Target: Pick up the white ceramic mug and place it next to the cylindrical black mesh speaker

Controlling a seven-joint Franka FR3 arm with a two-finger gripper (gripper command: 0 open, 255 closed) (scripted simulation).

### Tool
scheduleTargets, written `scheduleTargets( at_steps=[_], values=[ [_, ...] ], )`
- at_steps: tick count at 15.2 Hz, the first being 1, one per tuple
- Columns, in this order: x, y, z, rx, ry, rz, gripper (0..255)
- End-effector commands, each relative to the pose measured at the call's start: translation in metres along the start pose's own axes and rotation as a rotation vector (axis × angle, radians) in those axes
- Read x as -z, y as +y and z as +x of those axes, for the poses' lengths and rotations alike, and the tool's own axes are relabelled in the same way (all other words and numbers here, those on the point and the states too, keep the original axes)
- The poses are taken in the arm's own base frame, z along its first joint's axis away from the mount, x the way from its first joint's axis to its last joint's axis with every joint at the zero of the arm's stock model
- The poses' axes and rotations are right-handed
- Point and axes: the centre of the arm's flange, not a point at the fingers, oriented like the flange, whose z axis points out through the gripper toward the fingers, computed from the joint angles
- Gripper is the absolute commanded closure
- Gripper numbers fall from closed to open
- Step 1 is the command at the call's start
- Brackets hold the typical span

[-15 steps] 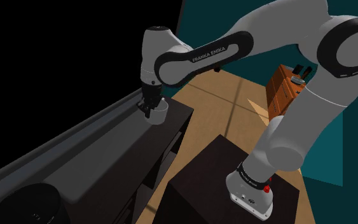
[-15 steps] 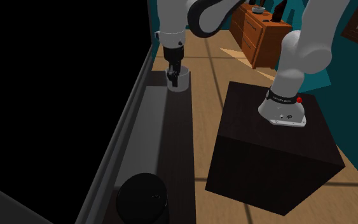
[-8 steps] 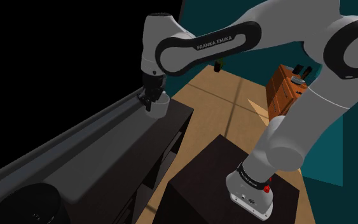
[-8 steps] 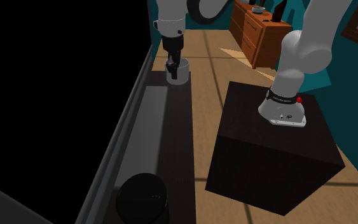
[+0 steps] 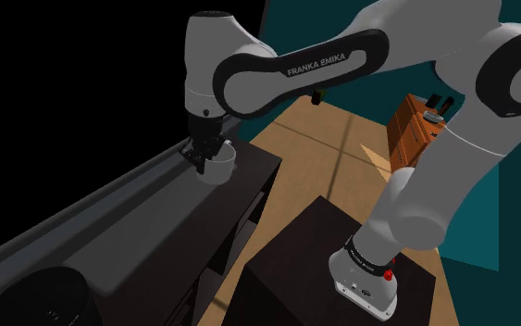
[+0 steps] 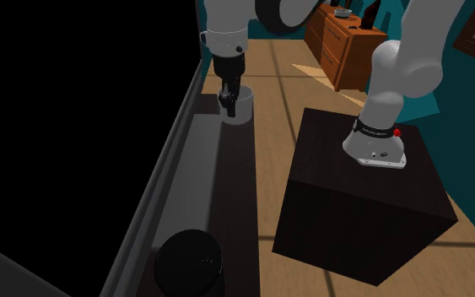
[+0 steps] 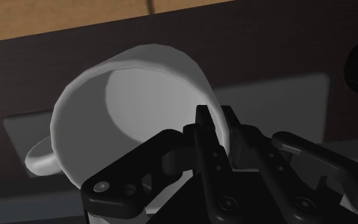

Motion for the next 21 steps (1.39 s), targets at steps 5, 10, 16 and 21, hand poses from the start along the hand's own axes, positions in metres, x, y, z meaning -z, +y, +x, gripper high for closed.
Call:
scheduleTargets(
  at_steps=[5, 10, 16, 21],
  values=[
    [0.003, -0.076, -0.021, -0.002, 0.000, 0.000, 255],
    [0.006, -0.140, -0.038, -0.002, 0.000, 0.000, 255],
    [0.009, -0.216, -0.058, -0.002, 0.000, 0.000, 255],
    [-0.011, -0.232, -0.061, -0.002, 0.000, 0.000, 255]
  ],
)
